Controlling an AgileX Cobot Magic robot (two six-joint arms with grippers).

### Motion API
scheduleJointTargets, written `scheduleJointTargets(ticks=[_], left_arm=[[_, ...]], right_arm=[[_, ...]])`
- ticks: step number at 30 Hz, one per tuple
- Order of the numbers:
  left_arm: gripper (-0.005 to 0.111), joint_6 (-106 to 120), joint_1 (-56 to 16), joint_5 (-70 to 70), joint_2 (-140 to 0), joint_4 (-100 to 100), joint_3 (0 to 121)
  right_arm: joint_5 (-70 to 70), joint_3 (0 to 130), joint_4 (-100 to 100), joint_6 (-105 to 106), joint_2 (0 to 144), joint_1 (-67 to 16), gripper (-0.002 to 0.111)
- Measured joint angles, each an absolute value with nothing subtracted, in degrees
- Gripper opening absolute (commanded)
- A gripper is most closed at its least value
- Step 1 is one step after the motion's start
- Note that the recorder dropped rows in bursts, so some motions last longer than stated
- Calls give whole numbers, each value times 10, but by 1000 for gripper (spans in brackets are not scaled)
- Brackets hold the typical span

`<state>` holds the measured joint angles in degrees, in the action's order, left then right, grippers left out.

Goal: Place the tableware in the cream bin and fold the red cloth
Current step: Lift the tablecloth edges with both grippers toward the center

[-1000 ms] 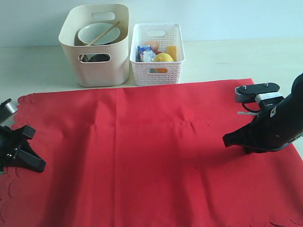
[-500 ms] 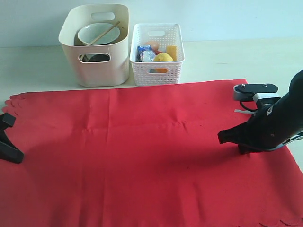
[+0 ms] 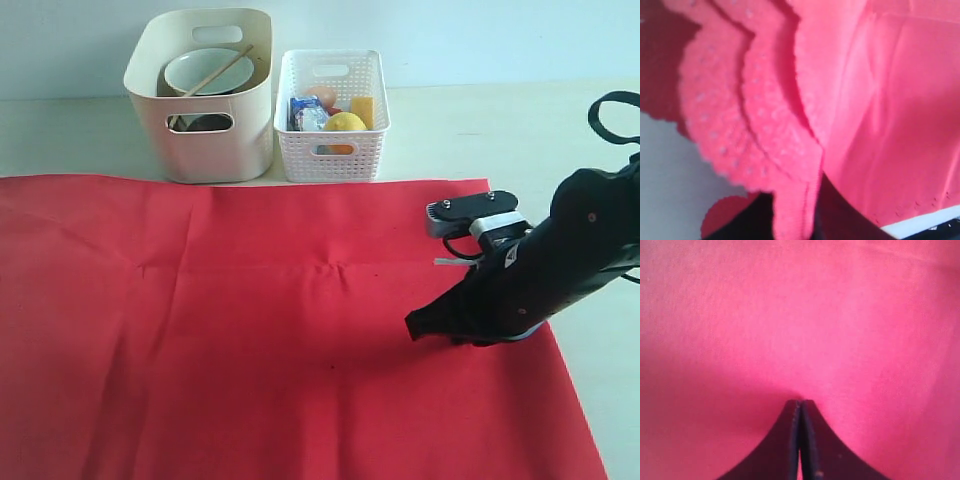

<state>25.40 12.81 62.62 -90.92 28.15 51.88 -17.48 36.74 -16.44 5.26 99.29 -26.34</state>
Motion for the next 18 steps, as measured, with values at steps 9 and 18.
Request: scheduleJointTargets(ticks=[9,18], left_arm=[[0,239,26,691,-870,283,557],[0,196,-149,695,-870,332,632]], right_arm=[[-160,367,-167,47,995,-290,0],[-159,367,-169,45,995,-291,0]])
